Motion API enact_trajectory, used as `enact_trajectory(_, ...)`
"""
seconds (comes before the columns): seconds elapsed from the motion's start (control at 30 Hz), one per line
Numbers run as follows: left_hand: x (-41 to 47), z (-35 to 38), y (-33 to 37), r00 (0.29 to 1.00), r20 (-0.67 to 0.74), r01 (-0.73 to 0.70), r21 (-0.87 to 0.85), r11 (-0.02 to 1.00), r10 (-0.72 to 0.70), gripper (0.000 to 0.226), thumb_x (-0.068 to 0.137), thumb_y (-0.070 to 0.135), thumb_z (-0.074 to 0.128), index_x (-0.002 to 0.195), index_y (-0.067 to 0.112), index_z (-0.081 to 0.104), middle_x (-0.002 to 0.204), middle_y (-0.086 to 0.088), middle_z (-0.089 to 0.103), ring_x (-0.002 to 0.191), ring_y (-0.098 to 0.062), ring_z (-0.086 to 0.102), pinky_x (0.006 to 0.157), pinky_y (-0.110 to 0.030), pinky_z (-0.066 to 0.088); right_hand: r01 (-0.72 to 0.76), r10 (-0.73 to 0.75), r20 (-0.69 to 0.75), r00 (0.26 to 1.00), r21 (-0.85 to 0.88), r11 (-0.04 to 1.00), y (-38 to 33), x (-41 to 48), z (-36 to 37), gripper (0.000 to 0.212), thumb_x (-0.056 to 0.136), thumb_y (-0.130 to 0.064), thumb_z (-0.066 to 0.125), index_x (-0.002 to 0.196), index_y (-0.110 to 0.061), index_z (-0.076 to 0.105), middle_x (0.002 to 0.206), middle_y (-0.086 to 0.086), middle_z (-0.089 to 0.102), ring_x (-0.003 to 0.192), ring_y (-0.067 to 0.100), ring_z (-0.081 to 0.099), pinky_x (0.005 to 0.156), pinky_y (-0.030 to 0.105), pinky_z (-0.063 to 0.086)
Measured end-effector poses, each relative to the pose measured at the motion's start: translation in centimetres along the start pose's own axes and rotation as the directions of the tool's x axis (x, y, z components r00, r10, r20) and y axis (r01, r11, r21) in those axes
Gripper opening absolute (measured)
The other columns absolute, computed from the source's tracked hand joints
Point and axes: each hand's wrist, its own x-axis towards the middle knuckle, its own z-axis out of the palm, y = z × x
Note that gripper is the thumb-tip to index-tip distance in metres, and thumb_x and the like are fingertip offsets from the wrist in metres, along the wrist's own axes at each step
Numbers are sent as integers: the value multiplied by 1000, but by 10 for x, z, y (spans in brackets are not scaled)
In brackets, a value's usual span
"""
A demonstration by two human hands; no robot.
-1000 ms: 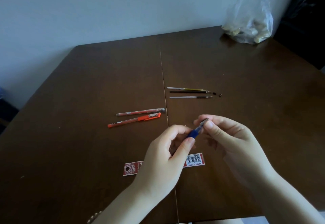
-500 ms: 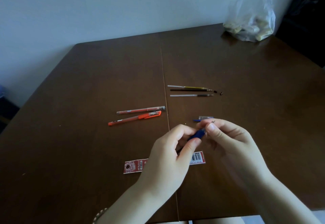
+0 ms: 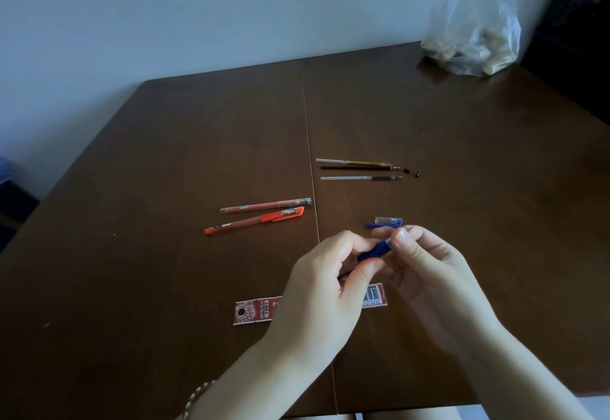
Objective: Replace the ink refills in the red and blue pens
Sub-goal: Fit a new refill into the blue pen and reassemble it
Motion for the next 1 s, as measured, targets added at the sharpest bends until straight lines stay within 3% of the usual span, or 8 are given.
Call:
enact_trajectory(0.1, -1, 1, -3, 1000, -1, 9, 10, 1000, -9, 12, 82, 17, 62, 94, 18, 64, 87, 17, 62, 88, 5, 60, 71, -2, 44, -7, 7, 13, 1000, 4, 1000, -1, 1, -2, 37, 58, -40, 73, 88, -18, 73, 90, 3, 74, 81, 17, 69, 67, 25, 57)
enact_trajectory(0.2, -1, 1, -5, 1000, 10, 14, 28, 999, -15, 10, 82, 18, 61, 92, 19, 63, 85, 19, 60, 87, 7, 58, 69, -1, 43, -3, 3, 3, 1000, -75, 997, 1, 2, -2, 27, 62, -36, 64, 76, -15, 73, 81, 6, 74, 74, 19, 68, 65, 25, 57)
enact_trajectory(0.37, 1, 1, -7, 1000, -2, 18, 14, 1000, -18, 11, 82, 18, 62, 93, 20, 63, 86, 18, 62, 86, 5, 60, 69, -2, 45, -10, 9, 65, 998, 3, 1000, 0, 3, -3, 42, 56, -42, 76, 87, -13, 74, 93, 6, 74, 82, 18, 69, 67, 25, 57)
enact_trajectory(0.53, 1, 1, -7, 999, -1, 44, 29, 999, -44, 10, 82, 22, 60, 92, 20, 64, 84, 20, 61, 87, 4, 59, 67, -2, 44, 9, -9, 32, 999, -15, 1000, 2, 4, -3, 46, 47, -49, 81, 69, -10, 72, 77, 4, 73, 71, 16, 69, 62, 23, 55)
enact_trajectory(0.7, 2, -1, -8, 990, 31, 137, -92, 986, -135, 7, 82, 19, 62, 87, 22, 65, 79, 18, 64, 79, 0, 62, 64, -8, 48, -9, 7, 62, 998, 31, 999, 3, 2, -3, 31, 64, -34, 67, 88, -15, 74, 96, 5, 74, 85, 21, 69, 69, 28, 57)
enact_trajectory(0.8, 2, -1, -7, 982, 66, 185, -160, 970, -176, 7, 81, 17, 63, 84, 23, 65, 76, 16, 66, 75, -2, 64, 62, -11, 50, -8, 8, 10, 1000, 68, 998, 7, 2, 0, 26, 66, -27, 62, 85, -13, 74, 92, 9, 74, 87, 28, 68, 71, 31, 58)
enact_trajectory(1.0, -3, 9, -7, 985, -166, -32, 41, 999, 39, 16, 80, 10, 64, 94, 15, 68, 85, 8, 70, 83, 1, 63, 72, -8, 49, 36, -12, -114, 993, 212, 977, 15, 3, 13, 21, 68, -22, 59, 78, -14, 75, 81, 1, 75, 76, 14, 69, 62, 22, 55)
